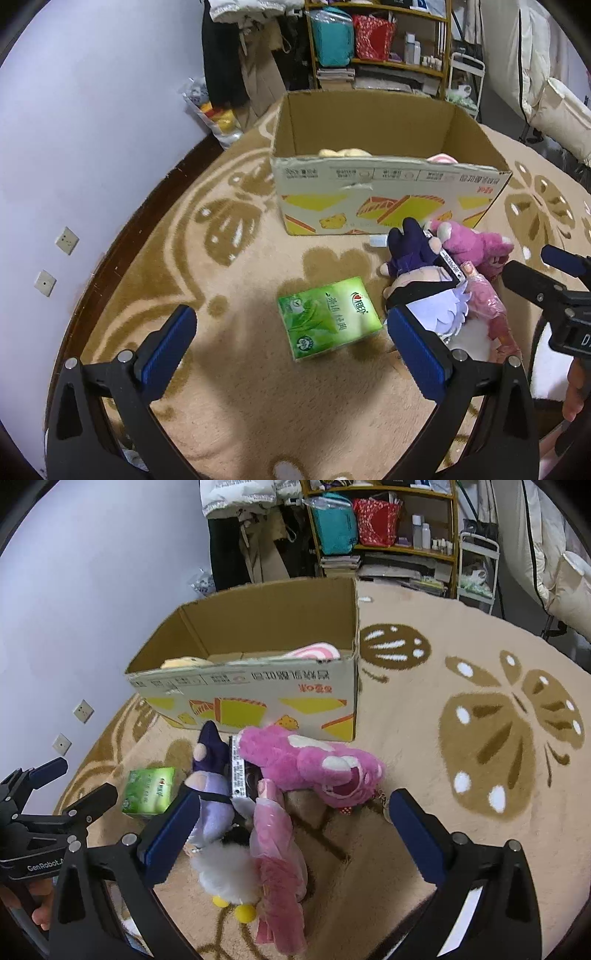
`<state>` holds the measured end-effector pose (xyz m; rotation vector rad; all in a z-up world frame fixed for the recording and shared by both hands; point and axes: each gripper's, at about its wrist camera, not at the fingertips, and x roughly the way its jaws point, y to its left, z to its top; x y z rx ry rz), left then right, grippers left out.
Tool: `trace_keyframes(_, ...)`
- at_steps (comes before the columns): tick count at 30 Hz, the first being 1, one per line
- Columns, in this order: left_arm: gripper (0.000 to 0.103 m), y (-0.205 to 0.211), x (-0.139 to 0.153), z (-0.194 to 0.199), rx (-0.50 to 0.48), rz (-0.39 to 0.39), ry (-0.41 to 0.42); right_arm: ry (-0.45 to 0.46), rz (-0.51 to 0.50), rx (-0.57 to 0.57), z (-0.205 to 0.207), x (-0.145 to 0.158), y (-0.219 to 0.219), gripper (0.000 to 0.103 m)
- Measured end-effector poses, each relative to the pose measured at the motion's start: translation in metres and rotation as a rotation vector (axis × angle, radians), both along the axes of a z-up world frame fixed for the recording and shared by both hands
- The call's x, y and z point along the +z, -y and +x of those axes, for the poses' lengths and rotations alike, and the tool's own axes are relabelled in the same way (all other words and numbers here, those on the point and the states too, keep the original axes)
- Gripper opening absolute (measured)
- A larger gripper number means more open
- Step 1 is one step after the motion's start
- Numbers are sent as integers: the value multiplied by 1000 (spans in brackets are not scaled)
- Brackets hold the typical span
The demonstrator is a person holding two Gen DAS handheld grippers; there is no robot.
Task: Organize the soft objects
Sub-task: 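Move the right tool to the pink wrapped plush while the left tool approaches the green tissue pack, then grasp the pink wrapped plush with the right tool while the left tool grasps the green tissue pack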
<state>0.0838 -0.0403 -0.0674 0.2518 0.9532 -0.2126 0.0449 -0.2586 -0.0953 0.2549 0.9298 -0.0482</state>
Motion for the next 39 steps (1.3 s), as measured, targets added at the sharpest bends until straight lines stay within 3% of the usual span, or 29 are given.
trace_keyframes(11, 102, 9, -25, 15, -11, -3, -92, -124, 22, 53, 14, -27, -8, 78)
trace_keyframes(15, 102, 10, -31, 22, -6, -2, -115, -156, 29, 61, 18, -35, -9, 61)
trace_keyframes(17, 102, 12, -35, 25, -8, 8, -119, -171, 36, 65, 20, -41, -9, 60)
trace_keyframes(20, 102, 14, -41, 28, -12, 14, -134, -190, 49, 72, 24, -47, -8, 45)
trace_keyframes(25, 102, 16, -52, 34, -11, 26, -161, -204, 77, 92, 30, -55, -10, 36)
trace_keyframes(33, 102, 13, -61, 45, 11, -6, -205, -218, 102, 99, 37, -62, -12, 35)
trace_keyframes(34, 102, 13, -62, 46, 12, -8, -209, -219, 109, 103, 37, -63, -13, 33)
trace_keyframes(36, 102, 14, -65, 47, 13, -7, -218, -219, 123, 120, 38, -63, -12, 20)
trace_keyframes(39, 101, 16, -67, 47, 9, 1, -214, -215, 91, 138, 38, -62, -19, 19)
